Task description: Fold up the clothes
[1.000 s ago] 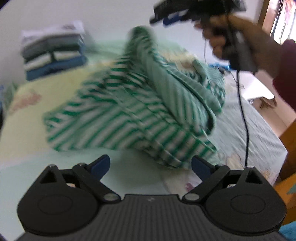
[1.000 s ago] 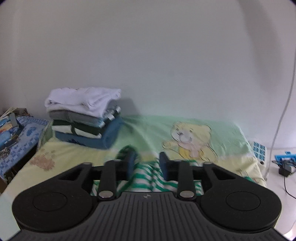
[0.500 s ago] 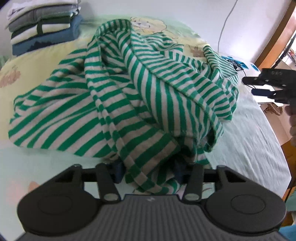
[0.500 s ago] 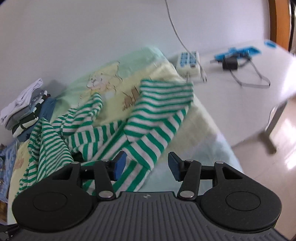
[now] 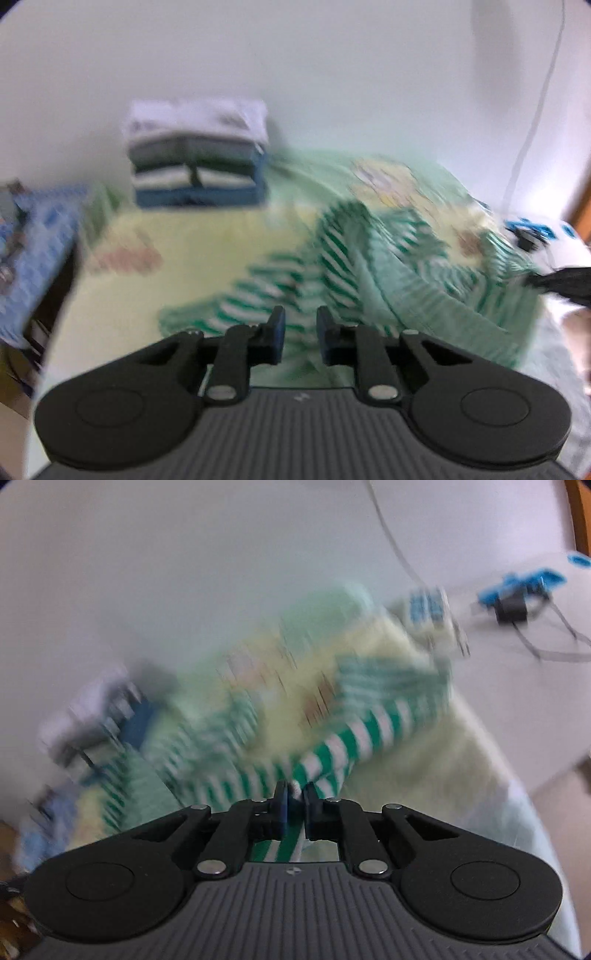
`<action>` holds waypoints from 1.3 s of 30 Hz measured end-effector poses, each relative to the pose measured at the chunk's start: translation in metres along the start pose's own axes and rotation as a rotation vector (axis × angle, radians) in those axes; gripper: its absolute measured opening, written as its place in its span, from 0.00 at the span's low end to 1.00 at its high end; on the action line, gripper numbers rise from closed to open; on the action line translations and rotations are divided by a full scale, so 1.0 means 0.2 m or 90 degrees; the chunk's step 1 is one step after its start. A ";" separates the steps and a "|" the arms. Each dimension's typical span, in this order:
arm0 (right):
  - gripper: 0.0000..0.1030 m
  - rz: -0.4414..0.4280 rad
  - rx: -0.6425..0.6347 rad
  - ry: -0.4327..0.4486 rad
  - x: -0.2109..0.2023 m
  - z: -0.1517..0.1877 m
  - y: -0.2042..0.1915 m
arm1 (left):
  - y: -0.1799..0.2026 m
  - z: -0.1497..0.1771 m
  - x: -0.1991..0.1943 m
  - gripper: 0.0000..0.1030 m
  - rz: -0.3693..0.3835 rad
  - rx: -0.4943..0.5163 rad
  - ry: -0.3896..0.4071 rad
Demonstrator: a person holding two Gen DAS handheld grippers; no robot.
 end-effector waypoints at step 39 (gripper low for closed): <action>0.03 -0.260 -0.294 0.046 -0.18 -0.04 -0.73 | 0.05 0.01 -0.21 0.14 0.045 -0.050 0.041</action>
Point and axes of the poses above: each gripper's, at about its wrist camera, not at the fingertips, and x roughly the way its jaws point, y to its right, z to its underside, the point moved 9 cm from there along x, roughly the way its jaws point, and after that the axes turned 9 degrees about y, right-handed, at the moved point
